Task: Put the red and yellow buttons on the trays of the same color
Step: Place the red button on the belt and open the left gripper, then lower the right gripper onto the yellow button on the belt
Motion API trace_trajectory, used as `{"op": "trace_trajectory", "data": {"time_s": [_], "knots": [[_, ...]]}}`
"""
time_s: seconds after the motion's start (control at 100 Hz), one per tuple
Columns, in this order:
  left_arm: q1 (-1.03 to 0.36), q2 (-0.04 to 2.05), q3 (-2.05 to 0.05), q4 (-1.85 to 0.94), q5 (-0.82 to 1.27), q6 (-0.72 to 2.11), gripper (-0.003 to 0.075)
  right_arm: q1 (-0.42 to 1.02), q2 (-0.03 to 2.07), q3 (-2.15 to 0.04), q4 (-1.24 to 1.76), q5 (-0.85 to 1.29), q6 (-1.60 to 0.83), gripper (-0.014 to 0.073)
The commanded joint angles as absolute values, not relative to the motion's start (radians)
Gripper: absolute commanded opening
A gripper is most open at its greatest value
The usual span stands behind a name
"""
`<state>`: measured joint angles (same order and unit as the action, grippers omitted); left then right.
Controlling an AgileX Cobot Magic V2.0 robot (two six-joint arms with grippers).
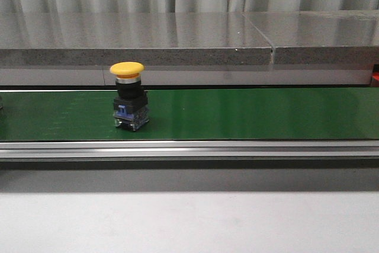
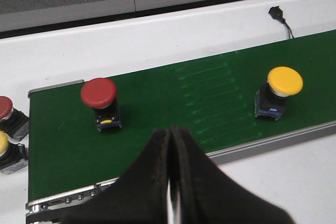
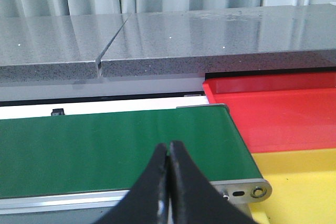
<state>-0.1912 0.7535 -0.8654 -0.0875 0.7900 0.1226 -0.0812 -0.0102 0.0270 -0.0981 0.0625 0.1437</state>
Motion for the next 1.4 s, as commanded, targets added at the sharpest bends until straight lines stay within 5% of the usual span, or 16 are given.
{"op": "trace_trajectory", "data": {"time_s": [0.0, 0.25, 0.66, 1.2, 1.3, 1.39], "knots": [[-0.199, 0.646, -0.834, -0.112, 0.734, 0.121, -0.0021, -0.085, -0.021, 0.012, -0.105, -0.033, 0.143, -0.0067], [-0.199, 0.422, -0.733, -0.112, 0.803, 0.121, -0.0021, -0.085, -0.019, -0.005, -0.089, -0.063, 0.144, -0.0064], [-0.199, 0.331, -0.725, -0.112, 0.801, 0.121, -0.0021, -0.077, 0.250, -0.304, -0.085, 0.239, 0.143, -0.0064], [-0.199, 0.331, -0.724, -0.112, 0.801, 0.121, -0.0021, 0.200, 0.785, -0.756, -0.078, 0.517, 0.123, -0.0060], [-0.199, 0.331, -0.724, -0.112, 0.801, 0.121, -0.0021, 0.259, 0.873, -0.827, -0.066, 0.551, 0.118, -0.0002], [-0.199, 0.331, -0.724, -0.112, 0.801, 0.121, -0.0021, 0.310, 0.939, -0.890, -0.062, 0.595, 0.105, 0.0134]]}}
